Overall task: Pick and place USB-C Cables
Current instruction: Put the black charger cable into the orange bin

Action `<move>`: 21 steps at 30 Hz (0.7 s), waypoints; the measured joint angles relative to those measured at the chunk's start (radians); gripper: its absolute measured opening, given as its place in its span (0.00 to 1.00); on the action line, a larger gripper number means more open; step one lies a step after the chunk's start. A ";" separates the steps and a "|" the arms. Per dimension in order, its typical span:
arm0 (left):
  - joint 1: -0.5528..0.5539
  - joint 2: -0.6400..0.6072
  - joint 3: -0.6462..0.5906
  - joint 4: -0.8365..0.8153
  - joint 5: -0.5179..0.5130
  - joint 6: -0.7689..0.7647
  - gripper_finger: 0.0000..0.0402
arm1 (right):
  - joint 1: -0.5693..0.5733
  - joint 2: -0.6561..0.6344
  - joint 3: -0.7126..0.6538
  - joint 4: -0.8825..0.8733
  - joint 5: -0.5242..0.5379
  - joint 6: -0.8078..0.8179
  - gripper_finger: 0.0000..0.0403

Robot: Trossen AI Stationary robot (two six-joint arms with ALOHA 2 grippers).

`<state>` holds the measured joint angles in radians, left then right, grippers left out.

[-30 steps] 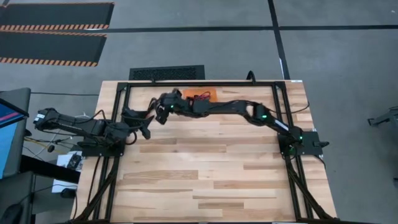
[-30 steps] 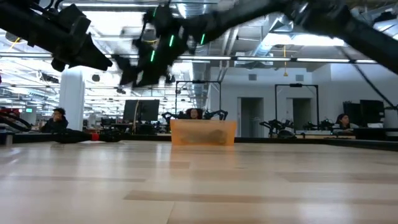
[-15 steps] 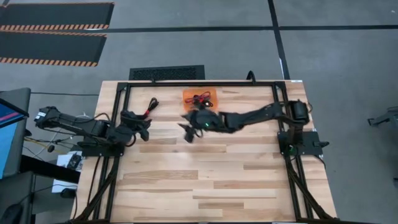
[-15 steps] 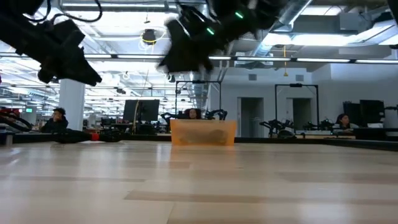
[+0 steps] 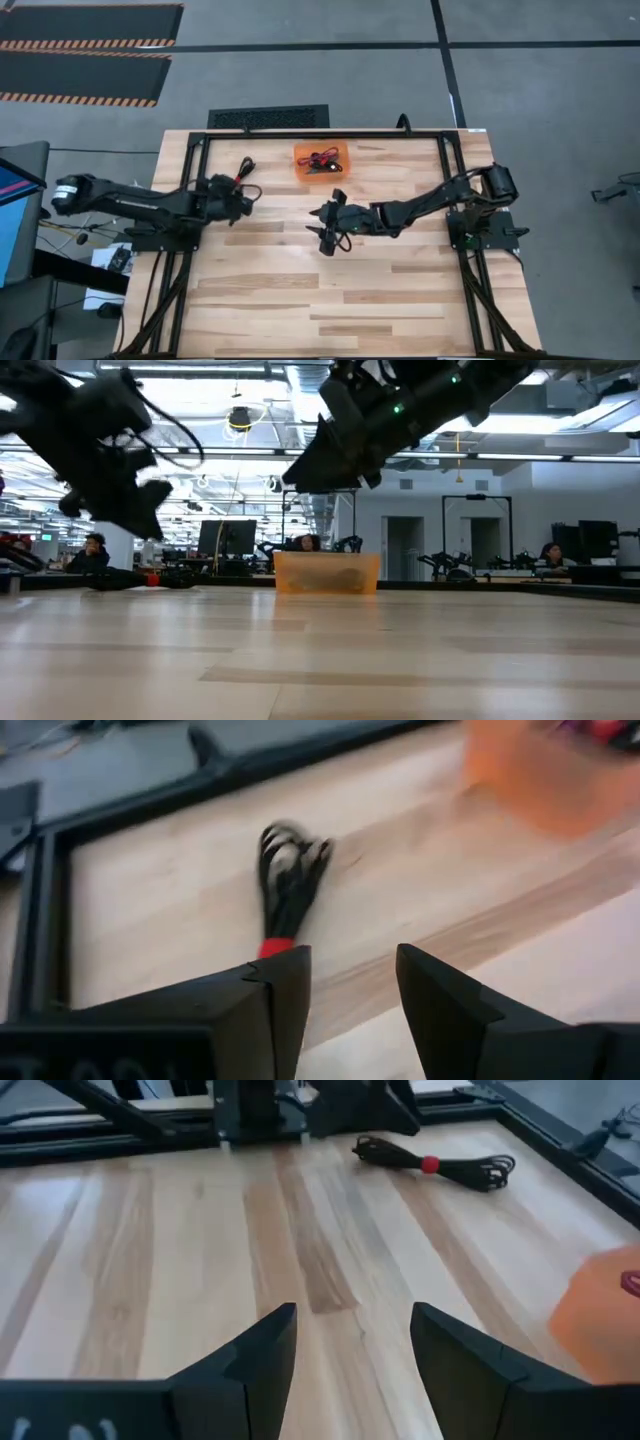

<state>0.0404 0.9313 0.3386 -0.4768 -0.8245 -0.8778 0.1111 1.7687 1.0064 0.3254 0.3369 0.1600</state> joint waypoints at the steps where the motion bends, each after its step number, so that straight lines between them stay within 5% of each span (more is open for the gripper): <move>1: 0.030 0.017 0.000 -0.006 0.020 0.004 0.36 | -0.003 0.000 0.000 0.011 0.000 0.000 0.55; 13: 0.202 0.213 0.000 0.027 0.105 0.049 0.54 | 0.002 -0.001 0.001 0.029 -0.031 0.038 0.55; 21: 0.241 0.313 0.000 0.102 0.134 0.099 0.51 | 0.013 -0.001 0.001 0.034 -0.028 0.050 0.55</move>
<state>0.2813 1.2448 0.3386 -0.3751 -0.6905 -0.7791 0.1242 1.7676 1.0073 0.3590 0.3092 0.2099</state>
